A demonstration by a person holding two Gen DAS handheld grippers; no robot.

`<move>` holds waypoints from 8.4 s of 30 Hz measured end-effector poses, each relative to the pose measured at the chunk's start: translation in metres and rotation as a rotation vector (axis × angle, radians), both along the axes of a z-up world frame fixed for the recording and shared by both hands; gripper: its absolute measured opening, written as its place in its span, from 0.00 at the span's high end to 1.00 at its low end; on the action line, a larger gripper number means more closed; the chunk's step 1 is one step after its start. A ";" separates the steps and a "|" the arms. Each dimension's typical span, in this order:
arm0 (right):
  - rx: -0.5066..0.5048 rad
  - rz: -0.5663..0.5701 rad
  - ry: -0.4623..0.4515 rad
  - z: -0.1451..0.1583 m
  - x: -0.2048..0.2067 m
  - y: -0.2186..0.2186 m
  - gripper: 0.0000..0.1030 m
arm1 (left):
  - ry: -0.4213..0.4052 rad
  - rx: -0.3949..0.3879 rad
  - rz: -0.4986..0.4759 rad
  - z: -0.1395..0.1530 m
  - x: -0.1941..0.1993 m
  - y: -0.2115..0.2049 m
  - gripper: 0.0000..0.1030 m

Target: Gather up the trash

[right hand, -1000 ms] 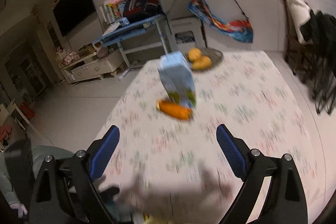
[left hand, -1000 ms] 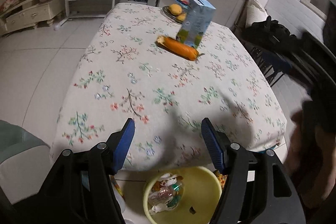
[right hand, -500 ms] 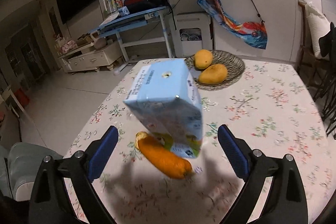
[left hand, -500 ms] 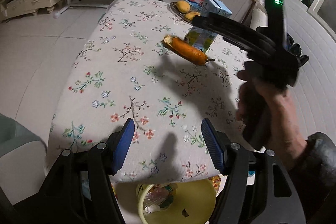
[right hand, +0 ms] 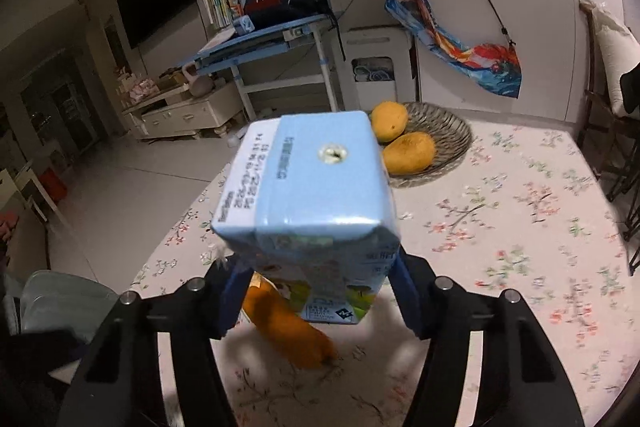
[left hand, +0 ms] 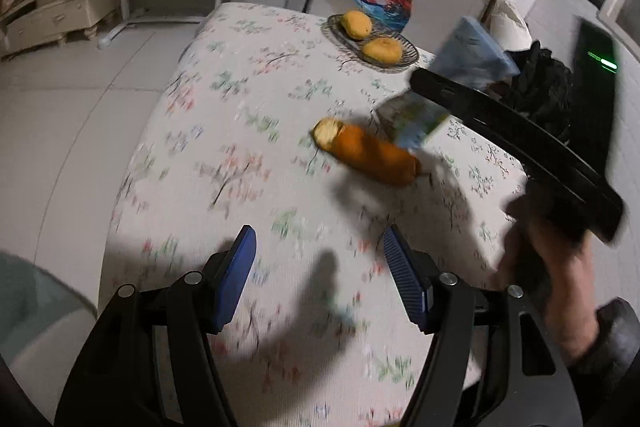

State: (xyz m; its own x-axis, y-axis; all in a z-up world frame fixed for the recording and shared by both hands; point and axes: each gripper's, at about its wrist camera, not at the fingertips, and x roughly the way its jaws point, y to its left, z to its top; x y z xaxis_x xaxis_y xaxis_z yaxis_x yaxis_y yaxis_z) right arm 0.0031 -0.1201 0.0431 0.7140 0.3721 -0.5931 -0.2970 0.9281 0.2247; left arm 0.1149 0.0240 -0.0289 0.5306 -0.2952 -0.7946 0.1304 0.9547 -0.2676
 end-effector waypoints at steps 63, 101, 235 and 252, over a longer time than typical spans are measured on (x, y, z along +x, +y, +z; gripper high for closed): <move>0.290 -0.072 0.111 0.028 -0.103 -0.084 0.40 | -0.149 0.181 -0.327 0.028 -0.011 -0.039 0.91; 0.153 -0.004 0.468 -0.065 -0.254 -0.015 0.40 | -0.103 0.146 -0.209 0.012 -0.209 -0.027 0.91; 0.037 -0.282 -0.017 0.020 -0.288 -0.037 0.07 | -0.319 0.252 0.026 0.089 -0.268 -0.012 0.07; -0.071 -0.215 0.065 0.010 -0.172 -0.038 0.07 | -0.265 0.260 0.042 0.076 -0.184 -0.014 0.07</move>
